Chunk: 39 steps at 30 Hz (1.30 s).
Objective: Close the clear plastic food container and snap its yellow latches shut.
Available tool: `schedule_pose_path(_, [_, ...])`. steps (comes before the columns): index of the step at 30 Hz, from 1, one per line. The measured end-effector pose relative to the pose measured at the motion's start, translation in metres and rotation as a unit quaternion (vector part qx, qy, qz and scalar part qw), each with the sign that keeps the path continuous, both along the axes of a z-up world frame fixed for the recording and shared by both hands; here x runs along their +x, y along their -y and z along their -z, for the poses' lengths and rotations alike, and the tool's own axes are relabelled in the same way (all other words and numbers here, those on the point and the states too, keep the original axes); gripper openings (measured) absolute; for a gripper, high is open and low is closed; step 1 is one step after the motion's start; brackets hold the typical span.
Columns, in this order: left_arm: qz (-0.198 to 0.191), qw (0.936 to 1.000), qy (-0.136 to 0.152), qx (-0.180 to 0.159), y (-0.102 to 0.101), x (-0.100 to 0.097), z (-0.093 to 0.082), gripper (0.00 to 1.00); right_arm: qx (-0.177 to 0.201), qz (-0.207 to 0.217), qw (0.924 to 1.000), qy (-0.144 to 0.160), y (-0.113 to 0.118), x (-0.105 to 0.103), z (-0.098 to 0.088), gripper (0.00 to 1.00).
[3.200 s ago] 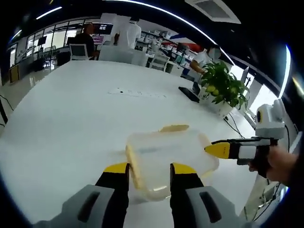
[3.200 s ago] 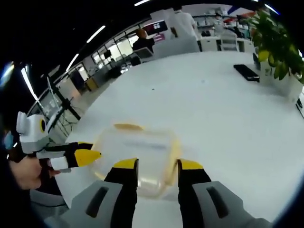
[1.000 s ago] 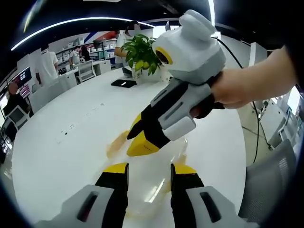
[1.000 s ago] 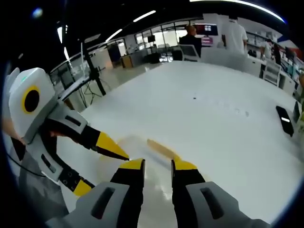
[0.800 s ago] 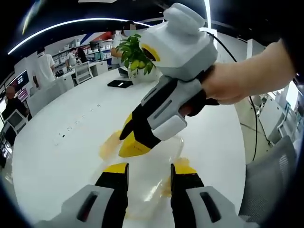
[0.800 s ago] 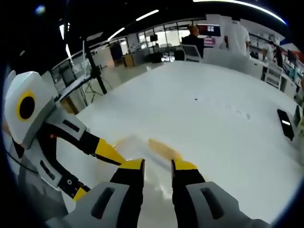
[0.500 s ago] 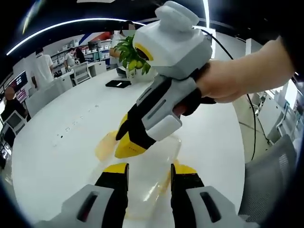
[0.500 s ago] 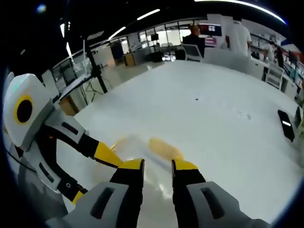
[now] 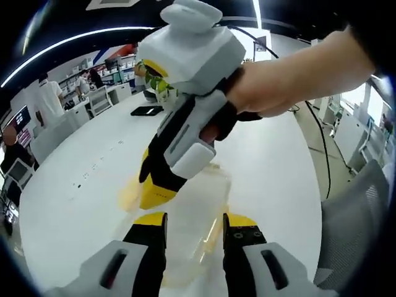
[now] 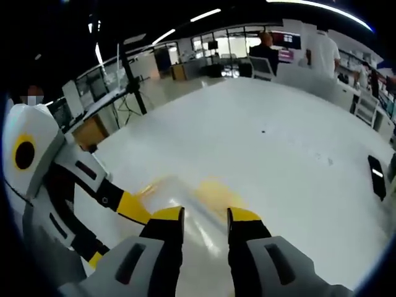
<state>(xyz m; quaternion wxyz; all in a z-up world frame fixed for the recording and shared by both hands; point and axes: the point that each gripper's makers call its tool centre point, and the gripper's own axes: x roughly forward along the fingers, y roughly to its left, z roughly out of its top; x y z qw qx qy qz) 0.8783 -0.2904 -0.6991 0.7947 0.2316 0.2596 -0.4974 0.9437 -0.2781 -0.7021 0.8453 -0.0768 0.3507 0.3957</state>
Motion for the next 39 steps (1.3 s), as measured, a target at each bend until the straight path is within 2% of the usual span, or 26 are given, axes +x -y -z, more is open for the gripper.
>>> schedule_pose_path(6, [0.021, 0.9996, 0.015, 0.015, 0.004, -0.002, 0.004, 0.29, -0.013, -0.045, 0.9989, -0.007, -0.003, -0.002, 0.002, 0.24])
schedule_pose_path(13, [0.036, 0.9985, 0.030, 0.028, 0.006, -0.003, 0.006, 0.30, -0.038, -0.117, 0.9923, -0.015, -0.006, -0.007, 0.007, 0.27])
schedule_pose_path(15, [0.041, 0.9982, 0.031, 0.033, 0.006, -0.003, 0.008, 0.29, -0.041, -0.155, 0.9869, -0.013, -0.008, -0.011, 0.007, 0.29])
schedule_pose_path(24, [0.057, 0.9956, 0.049, 0.056, 0.005, -0.004, 0.012, 0.31, -0.066, -0.224, 0.9718, -0.035, -0.007, -0.007, 0.009, 0.29])
schedule_pose_path(28, [0.082, 0.9910, 0.069, 0.080, 0.003, -0.007, 0.015, 0.30, -0.074, -0.240, 0.9669, -0.043, -0.005, -0.006, 0.012, 0.27])
schedule_pose_path(33, [0.096, 0.9895, 0.066, 0.086, 0.003, -0.008, 0.018, 0.30, -0.076, -0.264, 0.9602, -0.053, -0.006, -0.003, 0.015, 0.28])
schedule_pose_path(39, [0.121, 0.9838, 0.079, 0.105, 0.005, -0.007, 0.018, 0.30, -0.077, -0.295, 0.9501, -0.067, -0.006, -0.006, 0.016, 0.31])
